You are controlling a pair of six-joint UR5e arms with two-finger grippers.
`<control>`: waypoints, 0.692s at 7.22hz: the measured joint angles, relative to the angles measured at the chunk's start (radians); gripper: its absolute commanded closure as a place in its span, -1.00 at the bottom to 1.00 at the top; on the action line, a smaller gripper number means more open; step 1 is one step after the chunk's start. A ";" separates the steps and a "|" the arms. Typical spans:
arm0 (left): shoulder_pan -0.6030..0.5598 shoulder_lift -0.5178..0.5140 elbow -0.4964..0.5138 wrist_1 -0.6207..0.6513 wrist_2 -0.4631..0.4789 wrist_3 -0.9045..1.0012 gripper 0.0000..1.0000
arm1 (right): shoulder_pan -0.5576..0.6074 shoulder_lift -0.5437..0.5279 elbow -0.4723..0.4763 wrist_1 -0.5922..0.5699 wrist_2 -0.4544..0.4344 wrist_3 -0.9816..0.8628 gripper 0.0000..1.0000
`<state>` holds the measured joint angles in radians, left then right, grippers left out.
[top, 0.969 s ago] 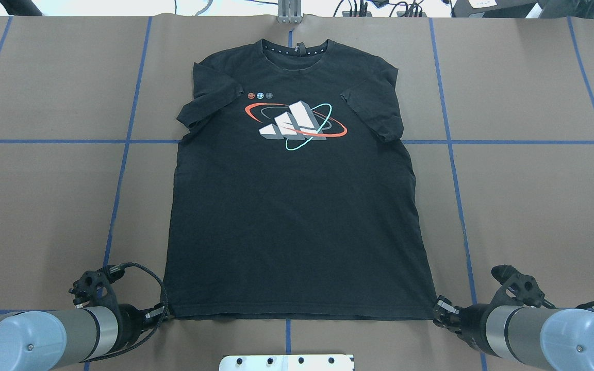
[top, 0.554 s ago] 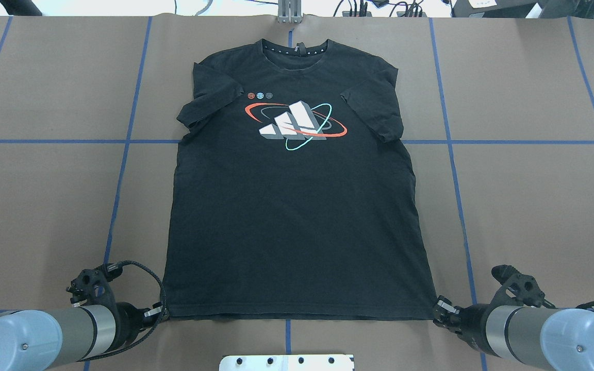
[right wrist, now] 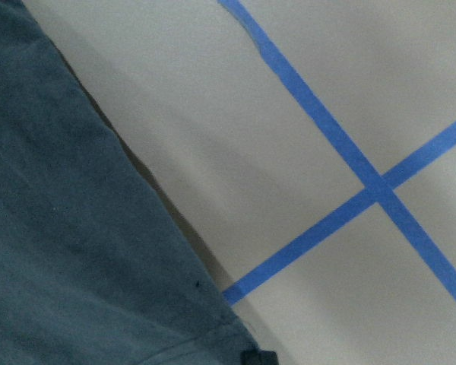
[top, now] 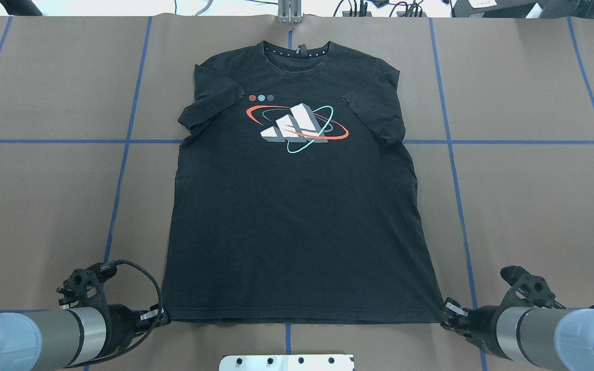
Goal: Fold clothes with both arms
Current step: 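Lift the hem with both grippers and fold it toward the collar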
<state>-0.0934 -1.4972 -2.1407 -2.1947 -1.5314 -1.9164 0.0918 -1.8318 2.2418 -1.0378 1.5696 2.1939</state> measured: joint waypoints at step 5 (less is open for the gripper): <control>0.044 0.021 -0.207 0.127 -0.112 -0.103 1.00 | 0.003 -0.061 0.114 0.002 0.143 0.007 1.00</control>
<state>-0.0497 -1.4763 -2.3475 -2.0674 -1.6434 -2.0197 0.0950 -1.8933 2.3559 -1.0358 1.7123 2.2007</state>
